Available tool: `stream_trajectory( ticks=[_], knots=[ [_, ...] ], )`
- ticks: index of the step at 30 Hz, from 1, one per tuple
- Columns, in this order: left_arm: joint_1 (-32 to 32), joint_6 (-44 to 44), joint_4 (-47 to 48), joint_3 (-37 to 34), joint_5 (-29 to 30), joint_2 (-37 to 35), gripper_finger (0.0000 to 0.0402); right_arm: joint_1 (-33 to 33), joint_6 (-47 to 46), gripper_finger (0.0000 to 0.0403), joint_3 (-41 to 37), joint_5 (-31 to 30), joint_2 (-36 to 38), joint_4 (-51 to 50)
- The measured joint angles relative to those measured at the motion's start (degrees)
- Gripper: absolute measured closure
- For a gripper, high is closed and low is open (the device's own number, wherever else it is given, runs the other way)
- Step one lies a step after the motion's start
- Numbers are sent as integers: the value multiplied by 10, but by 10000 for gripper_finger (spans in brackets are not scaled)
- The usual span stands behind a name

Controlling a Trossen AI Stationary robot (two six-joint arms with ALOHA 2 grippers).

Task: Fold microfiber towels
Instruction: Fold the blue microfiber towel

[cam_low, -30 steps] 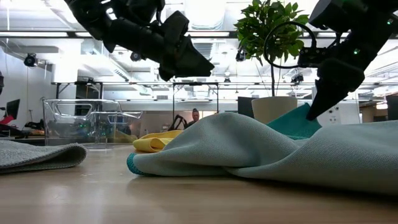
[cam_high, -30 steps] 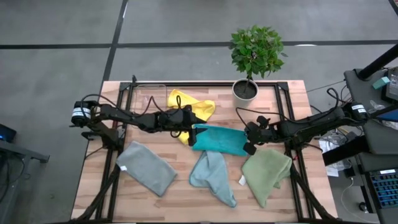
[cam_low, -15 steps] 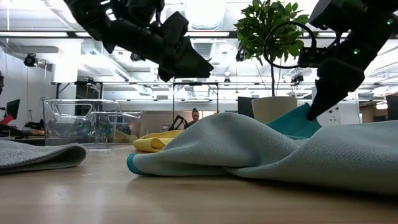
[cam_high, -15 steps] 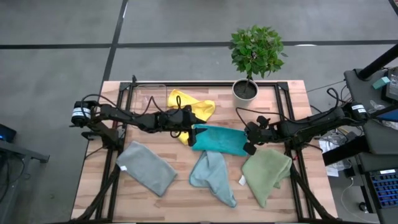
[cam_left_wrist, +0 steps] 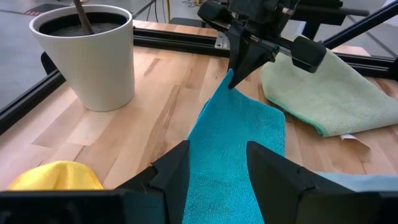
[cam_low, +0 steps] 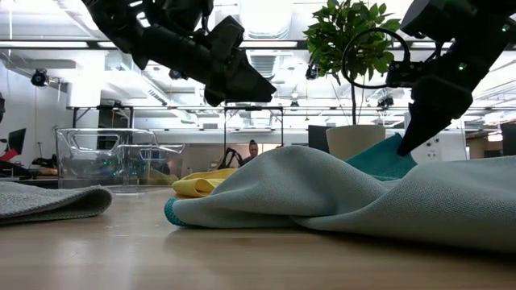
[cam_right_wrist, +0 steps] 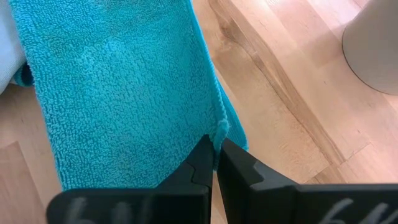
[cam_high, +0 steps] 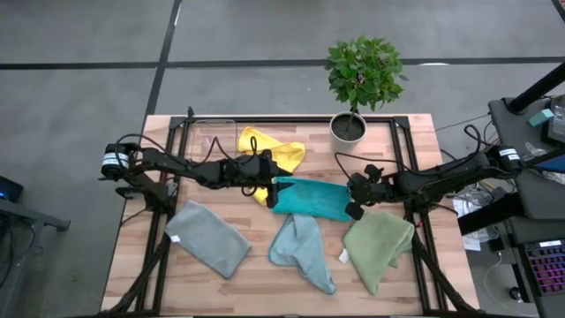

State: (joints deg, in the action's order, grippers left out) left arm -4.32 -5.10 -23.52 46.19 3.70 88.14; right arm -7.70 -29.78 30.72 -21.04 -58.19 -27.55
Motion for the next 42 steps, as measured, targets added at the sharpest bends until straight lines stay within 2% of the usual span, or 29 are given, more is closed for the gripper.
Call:
stream_trajectory(
  ticks=[17, 20, 22, 25, 29, 36, 42],
  knots=[
    [0, -2, 0, -4, 0, 0, 259, 0, -1, 394, 0, 0, 0, 0],
    [0, -2, 0, -4, 0, 0, 259, 1, -21, 394, -1, 2, -1, 40],
    [1, -2, 1, -4, 0, 0, 259, 1, -90, 394, 0, 4, -2, 76],
    [6, -3, 1, -3, -1, 0, 259, 9, -66, 394, 20, -3, -1, 104],
    [17, -3, 10, -7, -3, 0, 259, 10, -64, 394, 59, 1, 3, 53],
    [26, -5, 35, -9, -3, 4, 259, 10, -104, 394, 110, 0, 3, -107],
    [27, -10, 29, -10, -3, 33, 259, 10, -101, 394, 96, -5, 3, -105]
  ],
)
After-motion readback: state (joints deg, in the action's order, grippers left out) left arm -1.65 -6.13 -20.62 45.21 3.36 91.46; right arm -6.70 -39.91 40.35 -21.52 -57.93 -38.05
